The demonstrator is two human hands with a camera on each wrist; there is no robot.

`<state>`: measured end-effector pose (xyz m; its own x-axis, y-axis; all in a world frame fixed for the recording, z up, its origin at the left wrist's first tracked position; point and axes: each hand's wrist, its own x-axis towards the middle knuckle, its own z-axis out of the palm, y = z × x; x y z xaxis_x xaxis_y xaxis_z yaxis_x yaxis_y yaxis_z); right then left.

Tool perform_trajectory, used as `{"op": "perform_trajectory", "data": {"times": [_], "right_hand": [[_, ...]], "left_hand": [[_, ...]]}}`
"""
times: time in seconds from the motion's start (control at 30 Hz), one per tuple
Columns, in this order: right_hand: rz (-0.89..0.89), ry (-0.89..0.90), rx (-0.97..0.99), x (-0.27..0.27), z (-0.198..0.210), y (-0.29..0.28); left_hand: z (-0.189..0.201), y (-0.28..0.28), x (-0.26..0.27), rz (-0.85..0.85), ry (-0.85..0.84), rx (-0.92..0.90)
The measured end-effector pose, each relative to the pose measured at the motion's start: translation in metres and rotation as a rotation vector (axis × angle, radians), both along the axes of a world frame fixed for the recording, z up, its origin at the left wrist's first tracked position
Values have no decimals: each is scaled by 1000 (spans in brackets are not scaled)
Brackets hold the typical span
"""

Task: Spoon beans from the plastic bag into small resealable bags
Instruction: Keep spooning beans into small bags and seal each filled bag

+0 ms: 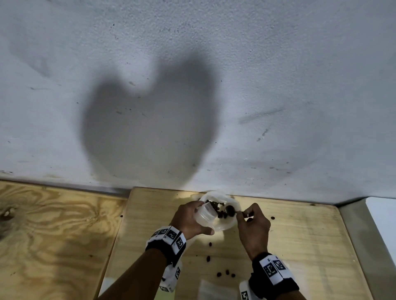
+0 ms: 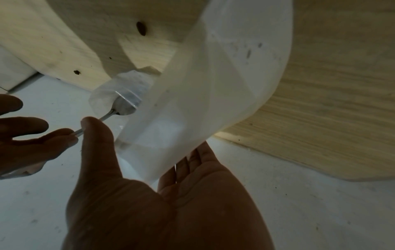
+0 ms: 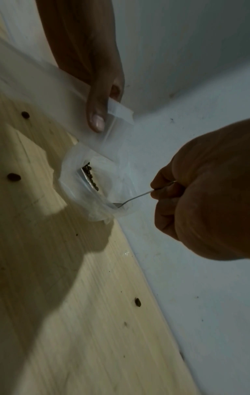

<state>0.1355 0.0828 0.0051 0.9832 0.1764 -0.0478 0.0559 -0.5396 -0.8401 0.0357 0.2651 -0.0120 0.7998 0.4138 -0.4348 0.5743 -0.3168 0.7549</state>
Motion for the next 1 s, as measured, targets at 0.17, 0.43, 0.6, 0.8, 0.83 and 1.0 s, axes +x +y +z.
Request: {"op": "perform_trajectory", "data": {"times": [0.17, 0.43, 0.6, 0.8, 0.83, 1.0], "right_hand": [[127, -86, -112, 0, 7, -4], [12, 99, 24, 10, 11, 2], [-154, 204, 91, 16, 9, -4], [-170, 222, 63, 14, 5, -5], [-193, 245, 67, 13, 2, -3], [-362, 496, 177, 13, -22, -2]], "left_hand": [[1, -1, 3, 10, -14, 16], [1, 3, 1, 12, -35, 64], [-1, 2, -2, 7, -30, 51], [-1, 2, -2, -15, -12, 39], [-1, 1, -2, -16, -8, 33], [2, 2, -1, -26, 11, 15]]}}
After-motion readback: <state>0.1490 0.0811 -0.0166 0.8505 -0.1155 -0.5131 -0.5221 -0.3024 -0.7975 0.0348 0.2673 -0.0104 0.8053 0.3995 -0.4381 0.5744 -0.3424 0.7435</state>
